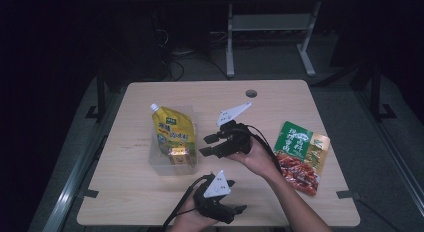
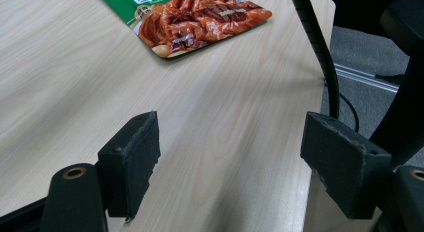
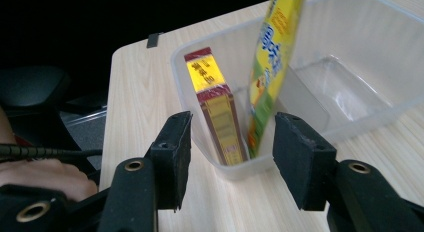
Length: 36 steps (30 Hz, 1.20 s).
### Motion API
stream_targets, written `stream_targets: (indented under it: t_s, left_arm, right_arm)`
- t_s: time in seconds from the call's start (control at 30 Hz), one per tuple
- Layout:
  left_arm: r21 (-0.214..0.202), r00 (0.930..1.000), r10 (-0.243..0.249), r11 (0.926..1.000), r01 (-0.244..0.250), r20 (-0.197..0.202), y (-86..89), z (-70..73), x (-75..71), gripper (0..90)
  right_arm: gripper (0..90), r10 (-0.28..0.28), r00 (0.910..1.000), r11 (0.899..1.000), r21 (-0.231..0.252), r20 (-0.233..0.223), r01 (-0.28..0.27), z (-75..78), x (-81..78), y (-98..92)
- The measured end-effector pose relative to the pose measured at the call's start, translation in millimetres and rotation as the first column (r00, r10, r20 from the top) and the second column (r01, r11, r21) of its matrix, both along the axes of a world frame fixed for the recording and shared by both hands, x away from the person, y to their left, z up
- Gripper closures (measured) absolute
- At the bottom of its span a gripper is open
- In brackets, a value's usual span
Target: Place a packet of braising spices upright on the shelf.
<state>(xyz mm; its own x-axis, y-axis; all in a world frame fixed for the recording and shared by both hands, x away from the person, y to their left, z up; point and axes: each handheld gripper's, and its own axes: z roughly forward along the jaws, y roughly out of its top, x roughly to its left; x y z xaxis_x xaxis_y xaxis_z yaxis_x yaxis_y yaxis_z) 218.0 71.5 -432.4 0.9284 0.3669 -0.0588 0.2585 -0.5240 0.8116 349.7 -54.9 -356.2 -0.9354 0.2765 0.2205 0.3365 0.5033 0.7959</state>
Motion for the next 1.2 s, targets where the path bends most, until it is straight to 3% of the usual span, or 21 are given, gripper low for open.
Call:
stream_targets:
  t_s: [0.57, 1.1, 1.2]
  left_arm:
    - [0.000, 0.9999, 0.010, 1.0000, -0.010, -0.012, 1.1, 2.4, 7.7, 23.0]
    - [0.015, 1.0000, 0.004, 0.9999, -0.004, -0.007, -1.6, 7.6, 17.7, 22.9]
    - [0.011, 0.9996, 0.004, 0.9999, -0.004, -0.027, -3.6, 8.6, 21.6, 23.2]
  right_arm:
    - [43.9, -0.109, 0.9939, 0.994, -0.016, -0.010, 0.109, 2.0, -3.3, -57.4]
    - [39.6, -0.226, 0.9741, 0.974, -0.033, -0.015, 0.225, 0.6, -7.9, -101.1]
    - [38.5, -0.247, 0.9688, 0.969, -0.031, -0.020, 0.247, -0.6, -9.0, -108.7]
